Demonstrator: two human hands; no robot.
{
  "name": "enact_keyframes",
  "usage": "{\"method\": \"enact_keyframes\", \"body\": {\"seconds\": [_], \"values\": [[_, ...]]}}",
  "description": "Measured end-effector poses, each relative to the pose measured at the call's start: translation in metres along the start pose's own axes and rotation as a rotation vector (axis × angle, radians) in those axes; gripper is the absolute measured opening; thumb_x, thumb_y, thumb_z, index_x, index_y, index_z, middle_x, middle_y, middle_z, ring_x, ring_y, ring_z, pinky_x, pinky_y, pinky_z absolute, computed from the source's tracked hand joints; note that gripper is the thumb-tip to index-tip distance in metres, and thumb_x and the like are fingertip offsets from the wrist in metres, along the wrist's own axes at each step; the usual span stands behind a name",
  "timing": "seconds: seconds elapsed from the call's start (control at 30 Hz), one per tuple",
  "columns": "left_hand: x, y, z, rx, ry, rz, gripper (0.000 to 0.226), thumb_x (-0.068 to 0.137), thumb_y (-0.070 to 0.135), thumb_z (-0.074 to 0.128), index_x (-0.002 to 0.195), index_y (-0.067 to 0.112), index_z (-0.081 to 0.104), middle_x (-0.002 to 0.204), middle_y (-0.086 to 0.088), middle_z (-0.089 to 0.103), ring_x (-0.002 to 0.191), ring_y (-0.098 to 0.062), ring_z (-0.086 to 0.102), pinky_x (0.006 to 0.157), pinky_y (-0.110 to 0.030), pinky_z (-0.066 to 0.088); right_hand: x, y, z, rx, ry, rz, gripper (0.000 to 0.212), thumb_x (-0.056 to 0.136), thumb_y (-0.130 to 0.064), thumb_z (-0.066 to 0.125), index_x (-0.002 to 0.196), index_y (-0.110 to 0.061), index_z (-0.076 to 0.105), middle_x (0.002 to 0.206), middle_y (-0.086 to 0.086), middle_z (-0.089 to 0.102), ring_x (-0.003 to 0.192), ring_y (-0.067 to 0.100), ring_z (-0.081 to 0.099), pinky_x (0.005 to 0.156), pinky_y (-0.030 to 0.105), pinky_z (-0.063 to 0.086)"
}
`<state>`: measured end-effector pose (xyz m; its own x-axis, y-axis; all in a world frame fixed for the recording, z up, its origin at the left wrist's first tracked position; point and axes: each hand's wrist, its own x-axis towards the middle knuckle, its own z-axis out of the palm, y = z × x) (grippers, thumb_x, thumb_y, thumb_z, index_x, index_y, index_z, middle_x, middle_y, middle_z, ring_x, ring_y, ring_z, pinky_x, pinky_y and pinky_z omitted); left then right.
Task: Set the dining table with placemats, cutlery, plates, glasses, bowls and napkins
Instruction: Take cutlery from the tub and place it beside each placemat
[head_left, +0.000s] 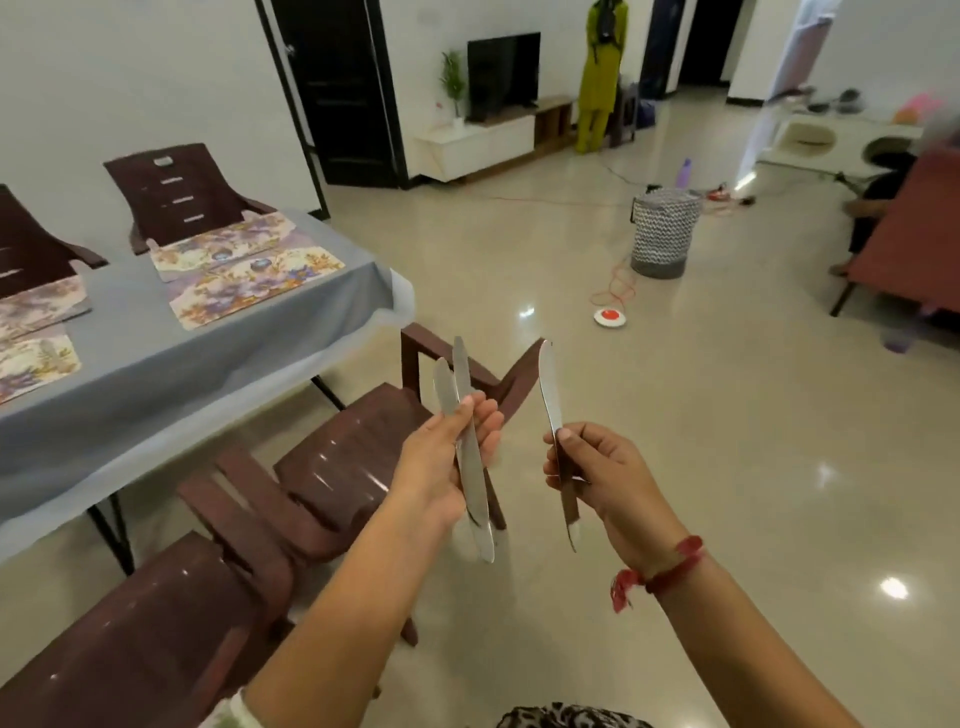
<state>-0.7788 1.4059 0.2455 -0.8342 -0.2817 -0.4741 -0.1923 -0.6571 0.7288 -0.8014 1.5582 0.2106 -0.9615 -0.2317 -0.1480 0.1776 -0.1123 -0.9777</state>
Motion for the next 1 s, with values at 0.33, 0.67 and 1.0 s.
{"method": "enact_keyframes", "body": {"seconds": [0.33,0.67,1.0], "values": [[0.179,0.008,0.140,-0.039,0.072,0.079,0.016,0.095,0.013,0.055,0.103,0.003,0.066,0.090,-0.008,0.073,0.076,-0.012,0.072,0.065,-0.020,0.057,0.222,-0.046,-0.104,-0.094,-0.115,0.025,0.020,0.096,-0.015,0.052,0.091,-0.006,0.069,0.075,0.003,0.062,0.067,0.011,0.055,0.067,0.024,0.051],[0.353,0.032,0.229,-0.173,0.319,0.185,0.020,0.100,0.014,0.048,0.099,0.002,0.063,0.090,-0.009,0.070,0.074,-0.013,0.070,0.058,-0.019,0.056,0.463,-0.087,-0.146,-0.171,-0.402,0.102,0.015,0.094,-0.012,0.055,0.088,-0.006,0.069,0.080,0.007,0.063,0.068,0.012,0.059,0.071,0.027,0.056],[0.499,0.104,0.214,-0.361,0.642,0.266,0.020,0.099,0.013,0.049,0.101,-0.001,0.063,0.087,-0.012,0.069,0.074,-0.016,0.067,0.055,-0.020,0.057,0.685,-0.085,-0.040,-0.226,-0.780,0.221,0.014,0.095,-0.007,0.053,0.093,-0.001,0.065,0.059,-0.007,0.064,0.052,0.002,0.060,0.055,0.017,0.050]]}}
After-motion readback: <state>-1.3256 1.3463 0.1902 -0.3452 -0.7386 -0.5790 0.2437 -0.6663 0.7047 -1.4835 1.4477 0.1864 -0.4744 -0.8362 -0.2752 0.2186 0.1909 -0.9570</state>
